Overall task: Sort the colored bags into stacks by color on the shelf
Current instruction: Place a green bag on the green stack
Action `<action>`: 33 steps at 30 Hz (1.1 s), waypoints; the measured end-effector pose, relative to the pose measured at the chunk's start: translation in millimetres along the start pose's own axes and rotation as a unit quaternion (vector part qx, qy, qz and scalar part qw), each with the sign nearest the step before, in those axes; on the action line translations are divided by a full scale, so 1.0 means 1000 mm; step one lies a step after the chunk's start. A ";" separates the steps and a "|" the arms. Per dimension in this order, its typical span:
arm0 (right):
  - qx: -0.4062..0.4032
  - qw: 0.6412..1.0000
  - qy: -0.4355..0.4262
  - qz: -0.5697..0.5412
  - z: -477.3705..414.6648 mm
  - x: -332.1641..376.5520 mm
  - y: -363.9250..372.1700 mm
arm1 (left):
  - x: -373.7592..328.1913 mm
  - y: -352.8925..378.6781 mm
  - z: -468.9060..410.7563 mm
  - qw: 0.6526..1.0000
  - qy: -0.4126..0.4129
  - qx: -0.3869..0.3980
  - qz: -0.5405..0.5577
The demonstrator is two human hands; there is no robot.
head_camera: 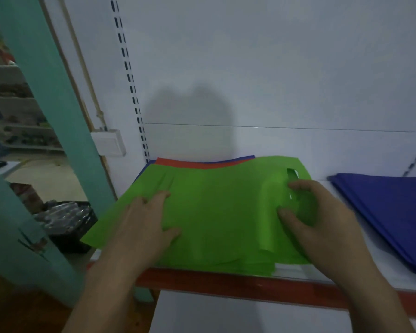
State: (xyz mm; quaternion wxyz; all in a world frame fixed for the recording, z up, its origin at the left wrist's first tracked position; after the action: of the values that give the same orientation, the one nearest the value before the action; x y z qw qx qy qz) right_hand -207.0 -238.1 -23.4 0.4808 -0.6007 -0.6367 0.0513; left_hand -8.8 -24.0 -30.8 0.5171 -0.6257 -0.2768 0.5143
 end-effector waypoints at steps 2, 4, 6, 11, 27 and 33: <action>-0.006 1.000 0.006 -0.004 0.003 0.000 0.002 | -0.003 -0.005 -0.002 1.000 0.015 0.004 0.017; -0.033 0.999 0.007 -0.039 0.006 0.000 0.000 | -0.005 -0.011 -0.002 0.996 0.044 -0.017 0.074; -0.079 0.994 0.002 -0.071 0.009 -0.004 -0.007 | -0.010 -0.017 0.001 0.983 0.082 -0.049 0.156; -0.154 0.986 0.011 -0.069 0.028 -0.025 -0.048 | -0.044 -0.015 0.014 0.944 0.165 -0.067 0.279; -0.310 0.940 0.140 0.012 0.182 -0.172 -0.302 | -0.306 0.085 0.149 0.879 0.379 0.030 0.288; -0.337 0.922 0.178 0.069 0.268 -0.242 -0.414 | -0.425 0.155 0.242 0.863 0.414 0.077 0.277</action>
State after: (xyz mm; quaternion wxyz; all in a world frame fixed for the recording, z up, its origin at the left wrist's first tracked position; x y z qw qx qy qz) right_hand -728.3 -411.0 -32.8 0.3504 -0.7690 -0.4771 -0.2414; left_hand -397.7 -357.4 -8.1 0.4668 -0.7901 0.1884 0.3497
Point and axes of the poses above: each hand's wrist, its own z-axis away from the middle knuckle, its own y-axis out of the palm, x = y × z, the point moved 4 cm from there along -z, towards the middle knuckle, and after that the axes turned 14 degrees about -y, right-handed, at the moved point
